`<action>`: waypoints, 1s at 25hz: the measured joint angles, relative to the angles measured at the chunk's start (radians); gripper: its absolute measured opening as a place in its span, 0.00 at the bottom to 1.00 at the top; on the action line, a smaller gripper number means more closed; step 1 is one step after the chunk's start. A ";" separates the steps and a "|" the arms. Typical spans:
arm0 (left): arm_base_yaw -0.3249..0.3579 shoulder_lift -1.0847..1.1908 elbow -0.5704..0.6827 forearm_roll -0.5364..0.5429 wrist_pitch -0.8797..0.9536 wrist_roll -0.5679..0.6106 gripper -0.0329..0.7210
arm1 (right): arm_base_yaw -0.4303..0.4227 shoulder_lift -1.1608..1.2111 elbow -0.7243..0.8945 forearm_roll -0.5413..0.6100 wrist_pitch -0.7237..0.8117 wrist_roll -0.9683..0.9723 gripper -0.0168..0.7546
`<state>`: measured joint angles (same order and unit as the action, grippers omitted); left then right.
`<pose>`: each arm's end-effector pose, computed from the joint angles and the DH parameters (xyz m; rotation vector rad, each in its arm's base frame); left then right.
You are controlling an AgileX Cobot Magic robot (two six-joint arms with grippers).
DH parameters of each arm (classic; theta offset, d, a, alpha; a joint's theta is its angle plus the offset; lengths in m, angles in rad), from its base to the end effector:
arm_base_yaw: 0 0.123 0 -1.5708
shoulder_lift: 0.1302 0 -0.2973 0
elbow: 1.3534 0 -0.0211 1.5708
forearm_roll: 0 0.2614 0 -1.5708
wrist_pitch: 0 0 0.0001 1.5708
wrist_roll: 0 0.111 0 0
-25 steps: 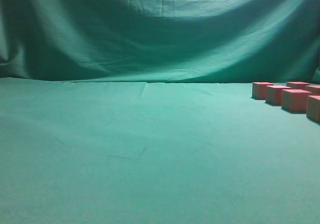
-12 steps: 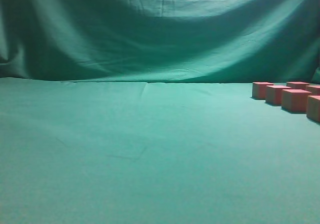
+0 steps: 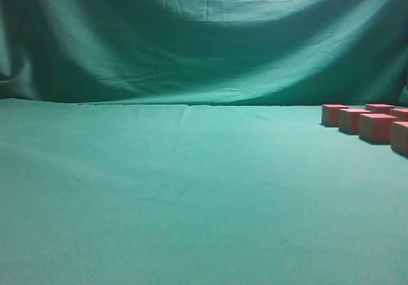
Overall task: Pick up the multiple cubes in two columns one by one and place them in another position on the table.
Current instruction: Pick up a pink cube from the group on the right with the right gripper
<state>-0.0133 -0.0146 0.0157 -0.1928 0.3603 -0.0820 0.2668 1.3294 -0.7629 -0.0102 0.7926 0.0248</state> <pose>0.0700 -0.0084 0.1714 -0.1823 1.8368 -0.2553 0.2330 0.0628 0.2105 -0.3519 2.8224 0.0505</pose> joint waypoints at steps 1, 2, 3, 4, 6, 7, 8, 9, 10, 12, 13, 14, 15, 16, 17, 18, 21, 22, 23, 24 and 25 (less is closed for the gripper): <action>0.000 0.000 0.000 0.000 0.000 0.000 0.04 | 0.000 0.007 0.000 0.000 -0.016 0.002 0.09; 0.000 0.000 0.000 0.000 0.000 0.000 0.04 | 0.000 0.014 0.000 0.000 -0.028 0.002 0.09; 0.000 0.000 0.000 0.000 0.000 0.000 0.04 | 0.000 0.020 0.000 0.000 -0.043 0.002 0.19; 0.000 0.000 0.000 0.000 0.000 0.000 0.04 | 0.000 0.025 0.000 0.000 -0.058 0.002 0.26; 0.000 0.000 0.000 0.000 0.000 0.000 0.04 | 0.000 0.040 0.000 0.000 -0.079 0.002 0.45; 0.000 0.000 0.000 0.000 0.000 0.000 0.04 | 0.000 0.048 -0.001 0.000 -0.089 0.002 0.53; 0.000 0.000 0.000 0.000 0.000 0.000 0.04 | 0.000 0.059 -0.001 0.000 -0.098 0.002 0.62; 0.000 0.000 0.000 0.000 0.000 0.000 0.04 | 0.000 0.073 -0.001 0.002 -0.103 0.002 0.70; 0.000 0.000 0.000 0.000 0.000 0.000 0.04 | 0.000 0.088 -0.001 0.002 -0.104 0.002 0.76; 0.000 0.000 0.000 0.000 0.000 0.000 0.04 | 0.000 0.118 -0.001 0.004 -0.107 0.002 0.77; 0.000 0.000 0.000 0.000 0.000 0.000 0.04 | 0.000 0.135 -0.001 0.004 -0.109 0.002 0.77; 0.000 0.000 0.000 0.000 0.000 0.000 0.04 | 0.000 0.149 -0.001 0.004 -0.113 0.002 0.77; 0.000 0.000 0.000 0.000 0.000 0.000 0.04 | 0.000 0.166 -0.001 0.004 -0.118 0.004 0.77; 0.000 0.000 0.000 0.000 0.000 0.000 0.04 | 0.000 0.181 -0.001 0.004 -0.129 0.004 0.77; 0.000 0.000 0.000 0.000 0.000 0.000 0.04 | 0.000 0.195 -0.001 0.004 -0.137 0.004 0.77; 0.000 0.000 0.000 0.000 0.000 0.000 0.04 | 0.000 0.207 -0.002 0.004 -0.145 0.004 0.77; 0.000 0.000 0.000 0.000 0.000 0.000 0.04 | 0.000 0.236 -0.002 0.004 -0.172 0.004 0.72; 0.000 0.000 0.000 0.000 0.000 0.000 0.04 | 0.000 0.242 -0.002 0.004 -0.184 0.004 0.72; 0.000 0.000 0.000 0.000 0.000 0.000 0.04 | 0.000 0.250 -0.002 0.004 -0.192 0.004 0.72; 0.000 0.000 0.000 0.000 0.000 0.000 0.04 | 0.000 0.262 -0.002 0.004 -0.198 0.004 0.72; 0.000 0.000 0.000 0.000 0.000 0.000 0.04 | 0.000 0.269 -0.002 0.004 -0.201 0.004 0.72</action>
<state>-0.0133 -0.0146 0.0157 -0.1928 0.3603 -0.0820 0.2668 1.5980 -0.7651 -0.0059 0.5919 0.0283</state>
